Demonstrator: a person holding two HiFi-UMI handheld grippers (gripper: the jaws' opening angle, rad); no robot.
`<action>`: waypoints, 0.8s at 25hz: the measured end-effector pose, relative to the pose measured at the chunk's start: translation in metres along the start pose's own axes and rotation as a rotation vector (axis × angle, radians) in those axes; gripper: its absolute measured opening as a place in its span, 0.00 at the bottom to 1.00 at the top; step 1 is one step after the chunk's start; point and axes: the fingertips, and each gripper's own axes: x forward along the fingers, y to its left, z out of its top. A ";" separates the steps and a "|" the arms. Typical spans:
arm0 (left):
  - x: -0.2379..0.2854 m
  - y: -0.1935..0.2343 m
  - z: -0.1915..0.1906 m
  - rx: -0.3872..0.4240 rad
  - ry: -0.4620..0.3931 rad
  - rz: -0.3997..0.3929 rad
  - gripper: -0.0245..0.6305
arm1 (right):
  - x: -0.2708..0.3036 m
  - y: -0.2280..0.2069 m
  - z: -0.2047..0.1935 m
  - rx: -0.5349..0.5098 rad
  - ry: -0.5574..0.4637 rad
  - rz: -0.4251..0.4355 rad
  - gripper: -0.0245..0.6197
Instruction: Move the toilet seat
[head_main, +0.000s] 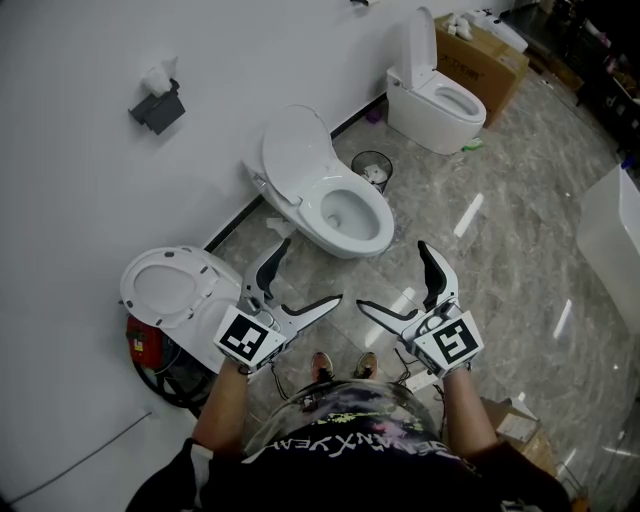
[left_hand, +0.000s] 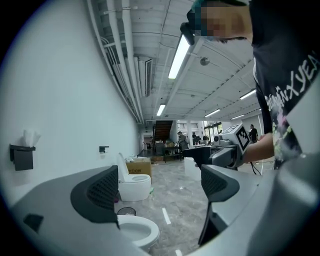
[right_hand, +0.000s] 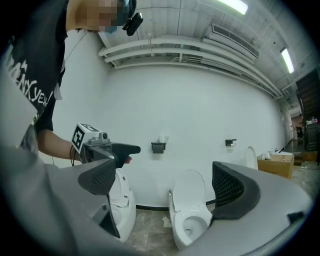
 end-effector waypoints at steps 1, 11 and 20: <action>0.000 -0.001 0.000 0.000 0.000 -0.001 0.81 | 0.000 0.000 -0.001 -0.004 0.004 0.001 0.95; 0.003 -0.006 -0.002 0.011 0.008 -0.009 0.84 | -0.005 -0.001 -0.005 0.001 0.014 -0.001 0.95; 0.007 -0.015 0.000 0.014 0.004 -0.004 0.84 | -0.015 -0.005 -0.005 0.005 0.008 -0.002 0.95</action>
